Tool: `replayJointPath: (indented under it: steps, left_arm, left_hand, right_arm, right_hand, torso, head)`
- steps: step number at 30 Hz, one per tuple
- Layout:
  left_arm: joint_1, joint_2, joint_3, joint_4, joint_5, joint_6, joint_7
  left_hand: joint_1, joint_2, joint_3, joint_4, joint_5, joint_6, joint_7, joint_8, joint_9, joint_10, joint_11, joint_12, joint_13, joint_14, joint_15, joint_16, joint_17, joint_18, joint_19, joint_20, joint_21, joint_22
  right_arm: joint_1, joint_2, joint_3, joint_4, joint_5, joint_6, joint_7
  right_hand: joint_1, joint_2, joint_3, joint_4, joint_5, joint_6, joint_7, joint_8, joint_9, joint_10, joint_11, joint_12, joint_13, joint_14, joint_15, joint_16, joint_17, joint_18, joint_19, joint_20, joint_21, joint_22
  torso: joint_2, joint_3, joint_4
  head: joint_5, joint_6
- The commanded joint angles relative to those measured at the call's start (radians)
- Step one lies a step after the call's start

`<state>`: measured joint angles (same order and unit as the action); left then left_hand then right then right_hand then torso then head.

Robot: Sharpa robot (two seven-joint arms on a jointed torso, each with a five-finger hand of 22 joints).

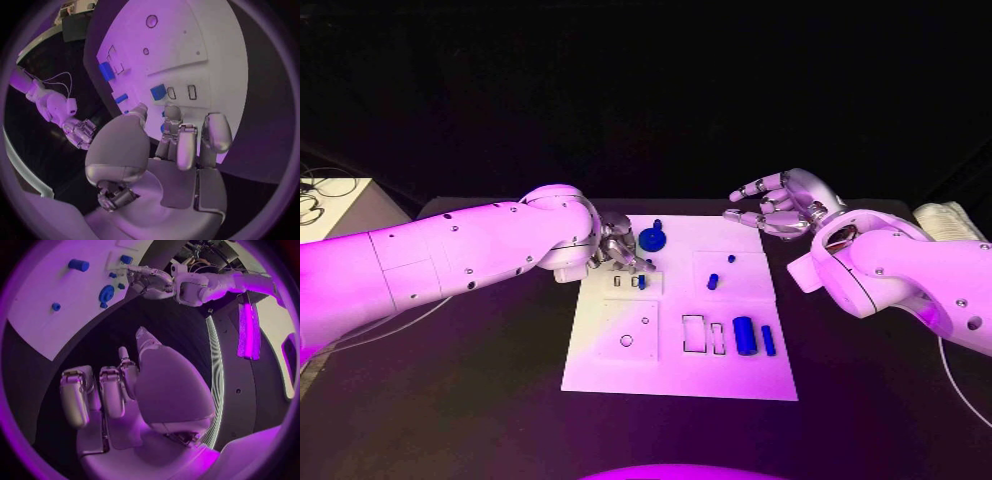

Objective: Assemble the parts on the task board

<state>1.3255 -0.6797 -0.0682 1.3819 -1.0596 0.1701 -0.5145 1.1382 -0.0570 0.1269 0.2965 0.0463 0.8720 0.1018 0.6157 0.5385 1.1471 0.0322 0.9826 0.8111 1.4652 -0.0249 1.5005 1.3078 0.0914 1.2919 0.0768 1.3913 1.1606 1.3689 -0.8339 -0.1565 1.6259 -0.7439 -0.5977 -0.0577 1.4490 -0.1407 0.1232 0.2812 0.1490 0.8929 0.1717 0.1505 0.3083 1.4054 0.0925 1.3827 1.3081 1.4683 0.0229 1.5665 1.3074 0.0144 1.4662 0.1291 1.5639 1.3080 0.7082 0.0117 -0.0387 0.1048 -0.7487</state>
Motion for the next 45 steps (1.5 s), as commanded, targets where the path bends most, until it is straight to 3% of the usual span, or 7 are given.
replayJointPath:
  steps: [1, 20, 29, 34, 45]
  left_arm:
    - [0.003, 0.008, -0.002, -0.007, -0.016, 0.061, -0.009]
    - [0.004, 0.033, -0.009, -0.022, -0.014, 0.075, -0.011]
    - [0.004, 0.035, -0.010, -0.020, 0.005, 0.102, -0.011]
    - [0.003, 0.036, -0.010, -0.018, -0.003, 0.103, -0.011]
    - [0.003, 0.038, -0.010, -0.018, 0.006, 0.102, -0.011]
  left_hand:
    - [-0.011, 0.005, -0.005, -0.002, 0.003, -0.007, 0.000, -0.006, 0.003, -0.008, -0.001, -0.006, 0.000, 0.056, -0.003, 0.003, 0.153, -0.006, 0.002, 0.004, 0.003, 0.000]
    - [0.005, 0.013, 0.004, -0.005, 0.003, -0.007, -0.001, -0.006, 0.012, -0.007, -0.002, -0.001, 0.009, 0.058, -0.003, 0.006, 0.158, -0.007, 0.005, 0.005, 0.006, 0.007]
    - [0.049, 0.014, 0.027, -0.006, 0.003, -0.008, -0.003, -0.007, 0.028, -0.009, -0.004, 0.000, 0.013, 0.059, -0.004, 0.008, 0.163, -0.008, 0.005, 0.005, 0.008, 0.011]
    - [0.097, 0.013, 0.066, -0.010, 0.003, -0.006, -0.007, -0.008, 0.043, -0.009, -0.008, 0.001, 0.018, 0.060, -0.007, 0.008, 0.165, -0.008, 0.005, 0.003, 0.010, 0.015]
    - [0.160, -0.003, 0.169, -0.008, 0.004, -0.003, -0.013, -0.016, 0.071, -0.006, -0.014, -0.003, 0.023, 0.063, -0.013, 0.011, 0.172, -0.009, 0.009, -0.002, 0.013, 0.023]
  right_arm:
    - [0.000, 0.000, 0.000, -0.001, 0.000, 0.005, -0.001]
    - [0.001, 0.008, 0.000, -0.022, -0.002, 0.013, -0.006]
    - [0.000, 0.013, 0.000, -0.029, -0.002, 0.015, -0.007]
    - [0.000, 0.015, 0.000, -0.033, -0.011, 0.017, -0.009]
    - [-0.001, 0.022, 0.000, -0.043, -0.028, 0.019, -0.012]
  right_hand:
    - [-0.007, -0.001, 0.003, 0.004, 0.004, -0.004, 0.001, 0.006, 0.000, -0.006, -0.004, -0.003, 0.078, 0.103, -0.007, 0.004, 0.263, -0.011, 0.098, -0.009, -0.004, 0.255]
    - [-0.009, 0.000, 0.003, 0.005, 0.005, -0.005, 0.001, 0.007, 0.000, -0.005, -0.004, -0.002, 0.079, 0.103, -0.007, 0.004, 0.263, -0.012, 0.099, -0.009, -0.003, 0.256]
    - [-0.010, 0.001, 0.004, 0.004, 0.005, -0.005, 0.001, 0.007, 0.000, -0.005, -0.004, -0.002, 0.079, 0.103, -0.007, 0.004, 0.263, -0.011, 0.098, -0.009, -0.004, 0.255]
    - [-0.010, 0.003, 0.005, 0.004, 0.006, -0.005, 0.001, 0.008, 0.000, -0.004, -0.004, -0.001, 0.080, 0.103, -0.007, 0.004, 0.263, -0.011, 0.098, -0.009, -0.004, 0.255]
    - [-0.010, 0.003, 0.005, 0.004, 0.006, -0.005, 0.001, 0.008, 0.000, -0.004, -0.004, -0.001, 0.080, 0.103, -0.007, 0.004, 0.263, -0.011, 0.098, -0.009, -0.004, 0.255]
  torso:
    - [0.000, -0.0001, 0.0003]
    - [0.001, -0.0001, 0.0009]
    - [0.000, -0.0005, 0.0011]
    - [0.000, -0.0004, 0.0012]
    - [0.001, 0.0000, 0.0015]
  head:
    - [-0.002, 0.000]
    - [-0.001, -0.007]
    - [-0.002, -0.009]
    - [-0.010, -0.004]
    - [-0.008, -0.007]
